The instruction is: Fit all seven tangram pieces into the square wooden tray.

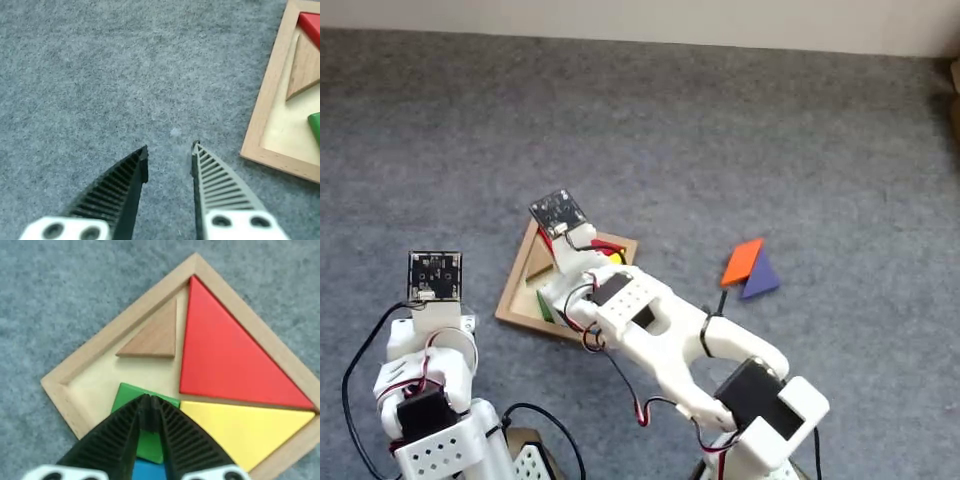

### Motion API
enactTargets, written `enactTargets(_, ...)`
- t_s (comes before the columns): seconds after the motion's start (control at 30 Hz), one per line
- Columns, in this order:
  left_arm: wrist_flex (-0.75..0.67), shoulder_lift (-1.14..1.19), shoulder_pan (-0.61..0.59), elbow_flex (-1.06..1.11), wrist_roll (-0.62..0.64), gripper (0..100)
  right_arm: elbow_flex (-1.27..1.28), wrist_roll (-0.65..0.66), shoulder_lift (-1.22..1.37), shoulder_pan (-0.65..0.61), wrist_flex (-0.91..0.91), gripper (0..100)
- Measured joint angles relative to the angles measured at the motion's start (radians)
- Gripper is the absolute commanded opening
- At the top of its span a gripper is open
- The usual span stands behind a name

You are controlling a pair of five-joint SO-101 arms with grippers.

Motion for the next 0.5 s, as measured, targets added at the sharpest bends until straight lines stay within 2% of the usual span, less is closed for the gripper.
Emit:
enactTargets(0.3, 0.000, 0.000, 0.000, 0.000, 0.000, 16, 0.023, 0.000, -0.132, -0.005, 0.025, 0.5)
enactTargets(0.5, 0.000, 0.000, 0.000, 0.000, 0.000, 16, 0.025, 0.000, -0.132, -0.006, -0.181, 0.5)
